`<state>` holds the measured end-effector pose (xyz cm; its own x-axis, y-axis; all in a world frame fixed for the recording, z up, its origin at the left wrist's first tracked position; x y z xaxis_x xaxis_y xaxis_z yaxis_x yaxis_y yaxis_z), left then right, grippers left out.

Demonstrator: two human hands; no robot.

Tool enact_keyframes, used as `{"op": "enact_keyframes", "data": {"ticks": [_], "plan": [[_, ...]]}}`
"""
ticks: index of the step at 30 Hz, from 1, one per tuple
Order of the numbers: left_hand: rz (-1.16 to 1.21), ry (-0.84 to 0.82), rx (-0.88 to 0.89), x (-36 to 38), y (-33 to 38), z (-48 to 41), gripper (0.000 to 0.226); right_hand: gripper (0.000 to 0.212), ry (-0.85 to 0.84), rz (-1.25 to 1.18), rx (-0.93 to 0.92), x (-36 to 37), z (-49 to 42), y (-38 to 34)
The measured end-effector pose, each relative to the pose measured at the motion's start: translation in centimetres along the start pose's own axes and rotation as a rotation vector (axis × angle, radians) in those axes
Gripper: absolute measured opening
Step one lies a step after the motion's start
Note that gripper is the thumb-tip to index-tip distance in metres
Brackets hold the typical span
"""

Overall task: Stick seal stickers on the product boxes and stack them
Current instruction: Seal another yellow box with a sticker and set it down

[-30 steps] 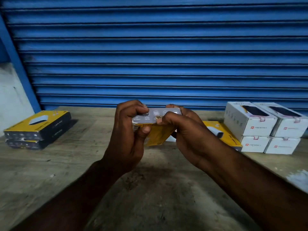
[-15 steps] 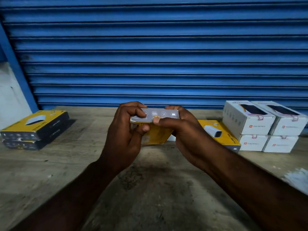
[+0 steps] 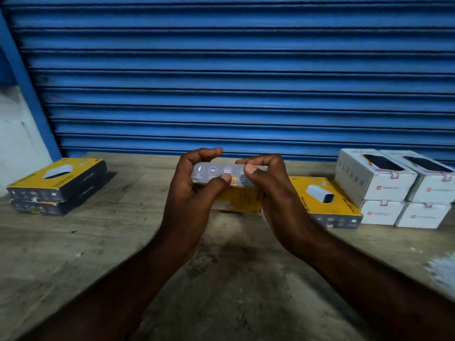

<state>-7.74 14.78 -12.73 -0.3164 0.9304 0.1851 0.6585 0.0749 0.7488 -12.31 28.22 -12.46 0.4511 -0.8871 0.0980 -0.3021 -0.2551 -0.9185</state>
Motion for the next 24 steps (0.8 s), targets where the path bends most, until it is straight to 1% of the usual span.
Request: {"op": "enact_keyframes", "data": {"ticks": [3, 6, 7, 10, 11, 13, 14, 16, 17, 19, 20, 21, 23, 24], "plan": [[0.094, 0.002, -0.011, -0.2, 0.0, 0.0, 0.035, 0.035, 0.013, 0.083, -0.033, 0.1, 0.3, -0.2], [0.127, -0.019, -0.007, 0.2, 0.2, 0.2, 0.038, 0.042, 0.087, 0.206, -0.062, -0.3, 0.3, -0.4], [0.126, -0.027, -0.004, 0.3, 0.3, 0.3, 0.038, 0.041, 0.105, 0.201, -0.049, -0.6, 0.1, -0.3], [0.095, -0.041, -0.010, 0.5, 0.2, 0.4, 0.038, 0.028, 0.105, 0.021, 0.089, -1.0, -0.3, 1.0], [0.082, -0.046, -0.006, 0.6, 0.2, 0.5, 0.036, 0.021, 0.114, -0.017, 0.121, -1.2, -0.5, 1.4], [0.049, -0.061, 0.013, 0.8, 0.3, 0.7, 0.033, 0.005, 0.138, -0.042, 0.109, -1.5, -0.8, 1.7], [0.019, -0.063, 0.024, 0.9, 0.3, 0.7, 0.034, 0.004, 0.142, -0.061, 0.086, -1.5, -0.8, 1.5], [-0.052, -0.047, 0.053, 0.7, 0.5, 0.8, 0.038, 0.022, 0.110, -0.103, 0.065, -1.2, -0.8, 1.1], [-0.084, -0.034, 0.065, 0.5, 0.6, 0.7, 0.038, 0.028, 0.084, -0.112, 0.065, -1.0, -0.8, 1.1], [-0.100, -0.012, 0.053, 0.3, 0.6, 0.5, 0.034, 0.025, 0.025, -0.093, 0.073, -0.6, -0.7, 1.1], [-0.070, -0.004, 0.031, 0.2, 0.5, 0.4, 0.030, 0.024, -0.010, -0.060, 0.067, -0.5, -0.5, 1.0], [-0.027, 0.003, 0.003, 0.0, 0.2, 0.2, 0.027, 0.028, -0.039, 0.013, 0.029, -0.2, -0.3, 0.7], [0.041, 0.013, -0.031, -0.3, -0.2, -0.1, 0.024, 0.043, -0.055, 0.190, -0.074, 0.2, 0.2, 0.1], [0.054, 0.011, -0.037, -0.3, -0.3, -0.2, 0.023, 0.049, -0.033, 0.248, -0.117, 0.2, 0.3, -0.1]]}}
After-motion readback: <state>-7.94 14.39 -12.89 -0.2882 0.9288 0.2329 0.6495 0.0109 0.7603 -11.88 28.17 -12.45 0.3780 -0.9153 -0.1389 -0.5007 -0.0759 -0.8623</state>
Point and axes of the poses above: each hand's wrist, its own z-axis away from the middle knuckle, its own x-axis out of the palm, y = z × x, the point moved 8 cm from there along -z, towards the middle knuckle, and after that the axes turned 4 degrees about x, right-handed, at the moved point
